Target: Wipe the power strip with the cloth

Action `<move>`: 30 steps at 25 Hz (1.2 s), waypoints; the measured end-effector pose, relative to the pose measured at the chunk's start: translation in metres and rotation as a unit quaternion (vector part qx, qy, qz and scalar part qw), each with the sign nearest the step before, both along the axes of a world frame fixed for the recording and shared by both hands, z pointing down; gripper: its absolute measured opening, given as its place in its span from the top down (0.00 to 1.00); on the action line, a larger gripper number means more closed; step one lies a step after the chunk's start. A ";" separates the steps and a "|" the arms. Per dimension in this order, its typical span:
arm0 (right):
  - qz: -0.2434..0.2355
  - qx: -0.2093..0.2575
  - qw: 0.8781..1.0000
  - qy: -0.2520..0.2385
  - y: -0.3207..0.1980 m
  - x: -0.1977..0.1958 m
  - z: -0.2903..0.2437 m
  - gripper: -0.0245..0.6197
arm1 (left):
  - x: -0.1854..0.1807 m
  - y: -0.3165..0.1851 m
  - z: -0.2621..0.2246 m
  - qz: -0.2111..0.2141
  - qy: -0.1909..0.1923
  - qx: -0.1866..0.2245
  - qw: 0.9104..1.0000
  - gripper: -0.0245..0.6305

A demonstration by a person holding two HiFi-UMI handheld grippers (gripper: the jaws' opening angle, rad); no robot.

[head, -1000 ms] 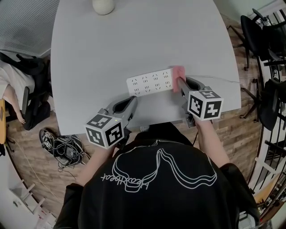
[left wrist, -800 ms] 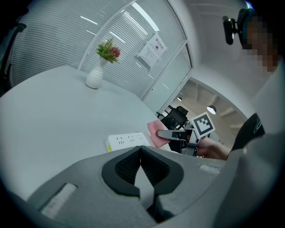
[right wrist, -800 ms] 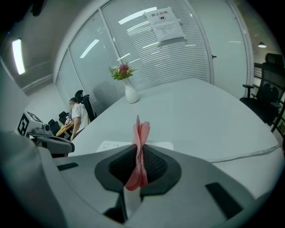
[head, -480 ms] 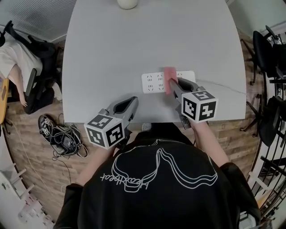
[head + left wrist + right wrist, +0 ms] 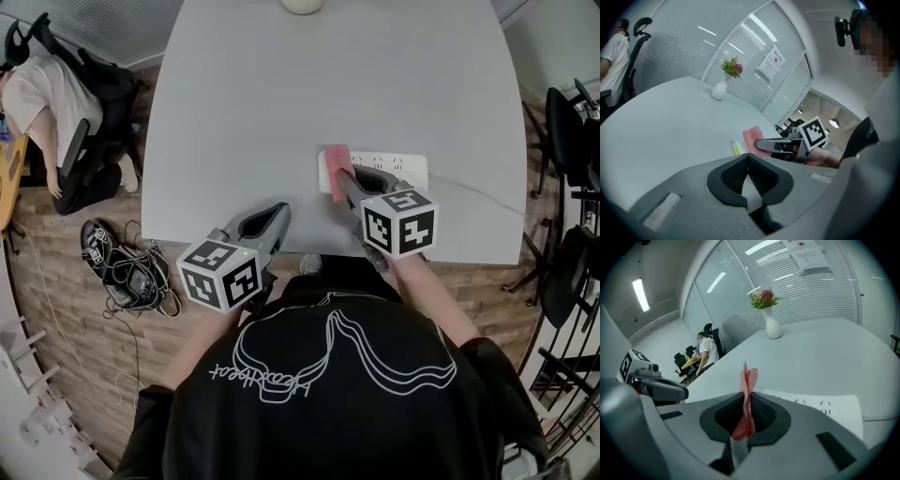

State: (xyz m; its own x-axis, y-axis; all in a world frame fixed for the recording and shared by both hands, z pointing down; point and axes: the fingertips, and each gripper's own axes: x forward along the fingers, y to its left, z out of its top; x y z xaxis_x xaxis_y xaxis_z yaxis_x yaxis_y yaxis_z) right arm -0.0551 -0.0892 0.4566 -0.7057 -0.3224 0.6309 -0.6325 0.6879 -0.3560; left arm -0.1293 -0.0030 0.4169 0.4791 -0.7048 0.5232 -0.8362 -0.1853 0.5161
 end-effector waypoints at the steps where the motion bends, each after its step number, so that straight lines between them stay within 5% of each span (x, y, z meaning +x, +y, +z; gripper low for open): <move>1: -0.005 -0.001 1.000 0.001 0.002 -0.004 0.001 0.90 | -0.001 0.001 0.000 -0.002 0.000 -0.001 1.000 0.94; 30: -0.009 0.003 0.999 0.037 0.004 -0.020 0.025 0.89 | -0.016 0.008 0.009 -0.011 0.005 -0.010 1.000 0.94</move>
State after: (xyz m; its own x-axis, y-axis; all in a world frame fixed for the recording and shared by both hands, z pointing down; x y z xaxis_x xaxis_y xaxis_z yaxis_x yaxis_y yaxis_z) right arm -0.0747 -0.0848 0.4812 -0.6632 -0.3139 0.6795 -0.6443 0.7013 -0.3049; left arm -0.1448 0.0049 0.4261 0.4691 -0.7040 0.5333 -0.8349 -0.1565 0.5278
